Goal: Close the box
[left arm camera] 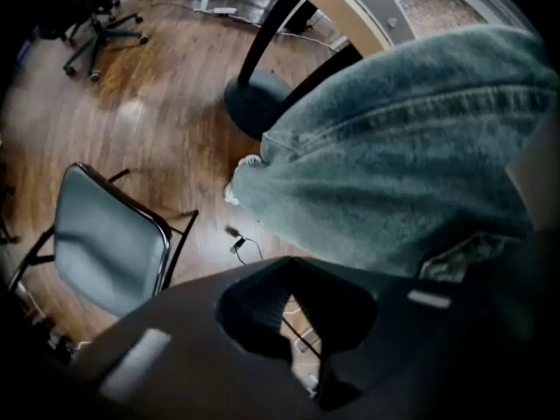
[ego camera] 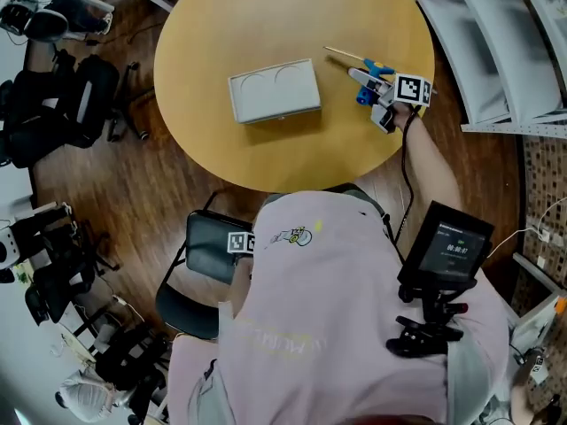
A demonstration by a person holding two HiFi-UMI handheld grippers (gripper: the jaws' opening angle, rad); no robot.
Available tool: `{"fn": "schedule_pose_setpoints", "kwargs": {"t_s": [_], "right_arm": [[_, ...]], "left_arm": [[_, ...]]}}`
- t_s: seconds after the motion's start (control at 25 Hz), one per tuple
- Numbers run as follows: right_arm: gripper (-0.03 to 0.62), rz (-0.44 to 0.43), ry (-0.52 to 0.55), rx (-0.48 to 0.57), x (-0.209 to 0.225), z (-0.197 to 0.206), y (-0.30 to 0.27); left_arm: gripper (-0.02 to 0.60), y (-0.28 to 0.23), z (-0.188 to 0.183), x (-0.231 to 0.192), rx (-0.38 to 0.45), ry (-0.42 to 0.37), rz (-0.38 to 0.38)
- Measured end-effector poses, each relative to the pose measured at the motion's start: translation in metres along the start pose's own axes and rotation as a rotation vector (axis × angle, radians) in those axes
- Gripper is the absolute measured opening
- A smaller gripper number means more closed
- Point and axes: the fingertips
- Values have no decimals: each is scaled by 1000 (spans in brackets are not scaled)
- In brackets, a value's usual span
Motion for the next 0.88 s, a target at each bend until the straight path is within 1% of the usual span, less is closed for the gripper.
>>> {"fn": "schedule_pose_setpoints", "kwargs": {"t_s": [0.04, 0.08, 0.12, 0.16, 0.2, 0.24, 0.28, 0.32, 0.36, 0.4, 0.44, 0.48, 0.52, 0.6, 0.64, 0.68, 0.72, 0.76, 0.84, 0.88], "right_arm": [[327, -18, 47, -18, -7, -5, -6], [333, -35, 60, -47, -13, 4, -8], [333, -61, 54, -83, -19, 24, -5], [333, -74, 19, -126, -20, 53, 2], [333, -56, -53, -166, -16, 83, 11], [330, -21, -136, -179, -9, 100, 19], [330, 17, -215, -141, -5, 95, 21], [330, 56, -275, -59, -5, 68, 19], [330, 85, -291, 38, -10, 28, 12], [330, 92, -255, 108, -18, -16, 2], [330, 81, -184, 125, -27, -51, -9], [330, 65, -123, 89, -31, -64, -20], [330, 55, -101, 16, -28, -51, -28], [330, 57, -115, -164, -8, 19, -26], [323, 50, -76, -227, -1, 43, -20], [316, 28, 11, -253, -4, 43, -18], [316, -6, 129, -246, -16, 20, -20], [321, -44, 263, -211, -35, -20, -24], [321, -115, 516, -75, -89, -119, -25], [321, -130, 596, 13, -118, -165, -19]], "left_arm": [[5, 1, -14, 1, 21, -18, -3], [5, 4, -27, 3, 41, -32, -2], [5, 9, -38, 5, 57, -42, 1], [5, 14, -46, 7, 71, -50, 2], [5, 18, -52, 8, 79, -58, 1], [5, 19, -55, 10, 78, -66, 2], [5, 18, -56, 11, 69, -76, 3], [5, 15, -56, 12, 55, -89, 7], [5, 11, -55, 16, 39, -104, 15], [5, 6, -54, 22, 25, -117, 28], [5, 1, -53, 28, 17, -124, 40], [5, -3, -52, 30, 11, -123, 39], [5, -6, -47, 21, 0, -113, 13], [5, -16, -17, -14, -56, -65, -96], [5, -21, 3, -25, -90, -27, -139], [5, -27, 13, -28, -112, 11, -156], [5, -32, 12, -24, -112, 40, -143], [5, -38, 3, -14, -91, 53, -109], [5, -47, -7, 6, -43, 54, -38], [5, -51, -7, 11, -31, 58, -19]]}}
Point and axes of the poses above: the fingertips, and each gripper's own axes: y backward along the fingers, x to its right, z out of its underside, and after that the axes turned 5 degrees about y, right-handed
